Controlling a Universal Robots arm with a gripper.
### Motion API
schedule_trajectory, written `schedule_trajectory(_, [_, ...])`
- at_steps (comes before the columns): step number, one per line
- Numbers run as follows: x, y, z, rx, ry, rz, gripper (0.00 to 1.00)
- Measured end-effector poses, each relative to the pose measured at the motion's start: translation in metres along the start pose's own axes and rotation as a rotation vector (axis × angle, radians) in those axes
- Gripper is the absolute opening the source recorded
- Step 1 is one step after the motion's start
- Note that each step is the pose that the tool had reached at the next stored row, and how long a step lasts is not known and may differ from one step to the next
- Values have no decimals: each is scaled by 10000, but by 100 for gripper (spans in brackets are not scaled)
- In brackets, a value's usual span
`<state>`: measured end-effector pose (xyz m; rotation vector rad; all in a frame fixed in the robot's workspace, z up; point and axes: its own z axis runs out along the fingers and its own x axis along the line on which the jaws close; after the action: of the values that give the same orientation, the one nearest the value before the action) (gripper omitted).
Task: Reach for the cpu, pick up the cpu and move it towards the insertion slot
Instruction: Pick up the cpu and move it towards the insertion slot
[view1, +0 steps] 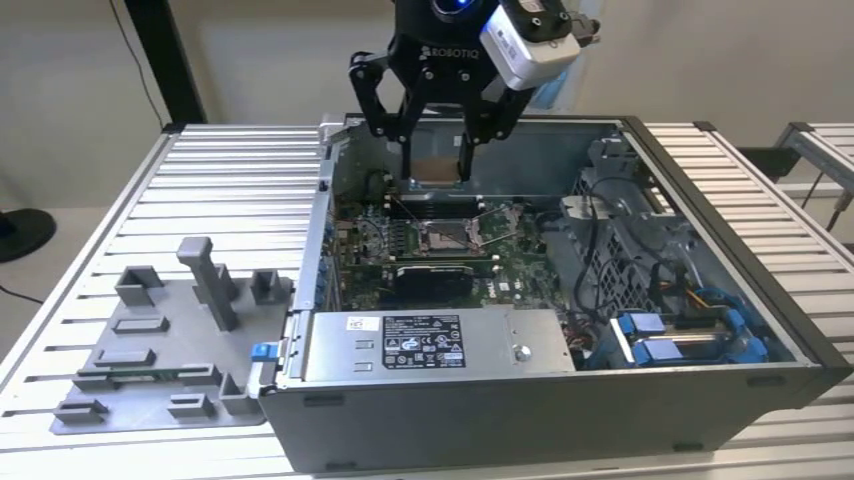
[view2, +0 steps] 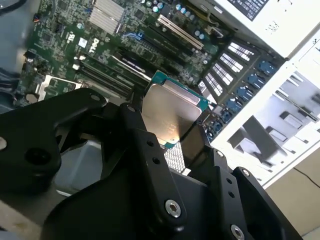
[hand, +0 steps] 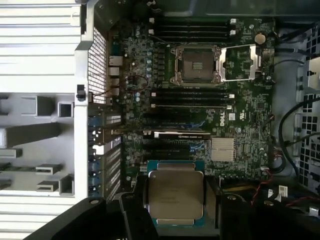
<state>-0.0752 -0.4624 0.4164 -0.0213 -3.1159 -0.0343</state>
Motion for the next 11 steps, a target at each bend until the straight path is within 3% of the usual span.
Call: schedule_trajectory(11, [-290,32,-7,10,1,0,0])
